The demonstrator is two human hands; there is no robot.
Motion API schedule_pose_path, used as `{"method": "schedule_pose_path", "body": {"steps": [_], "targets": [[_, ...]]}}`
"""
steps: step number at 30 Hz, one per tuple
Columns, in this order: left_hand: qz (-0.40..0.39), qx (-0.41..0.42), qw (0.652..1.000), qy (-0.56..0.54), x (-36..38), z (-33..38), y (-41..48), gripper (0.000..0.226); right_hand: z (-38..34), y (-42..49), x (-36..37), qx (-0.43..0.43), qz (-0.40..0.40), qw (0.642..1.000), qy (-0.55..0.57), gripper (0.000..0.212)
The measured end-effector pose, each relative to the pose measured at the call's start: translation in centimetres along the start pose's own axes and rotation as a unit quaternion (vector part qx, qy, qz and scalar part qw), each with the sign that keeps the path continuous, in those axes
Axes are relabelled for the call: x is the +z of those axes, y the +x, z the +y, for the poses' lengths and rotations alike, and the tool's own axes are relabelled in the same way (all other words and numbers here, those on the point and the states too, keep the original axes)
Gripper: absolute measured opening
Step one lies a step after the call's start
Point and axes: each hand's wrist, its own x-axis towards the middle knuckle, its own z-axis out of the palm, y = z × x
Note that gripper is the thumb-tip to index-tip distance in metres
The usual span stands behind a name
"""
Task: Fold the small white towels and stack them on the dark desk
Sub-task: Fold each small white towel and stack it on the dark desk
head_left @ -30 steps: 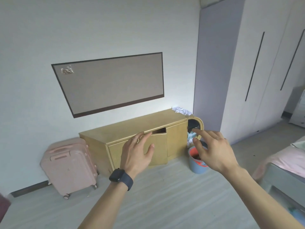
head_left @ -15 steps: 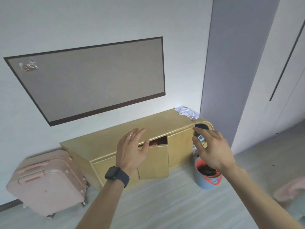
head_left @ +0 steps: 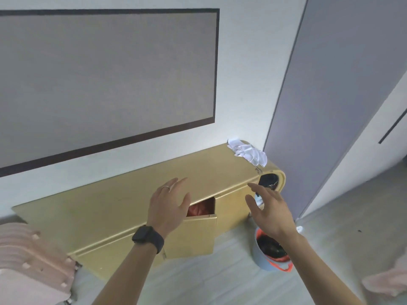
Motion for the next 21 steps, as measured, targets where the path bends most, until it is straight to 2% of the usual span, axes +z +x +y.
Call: {"method": "schedule_pose_path", "body": {"steps": [7, 12, 21], "targets": [[-0.079, -0.014, 0.996, -0.025, 7.8, -1.7, 12.0, 0.046, 4.7, 11.0, 5.3, 0.066, -0.035, 0.997, -0.021, 0.041], [-0.137, -0.032, 0.990, -0.027, 15.2, -2.1, 19.4, 0.047, 10.3, 18.9, 9.7, 0.114, -0.102, 0.988, -0.034, 0.043], [-0.214, -0.148, 0.965, -0.016, 27.2, -1.4, 31.5, 0.046, 22.6, 37.0, 17.1, 0.158, -0.219, 0.960, -0.072, 0.043]]}}
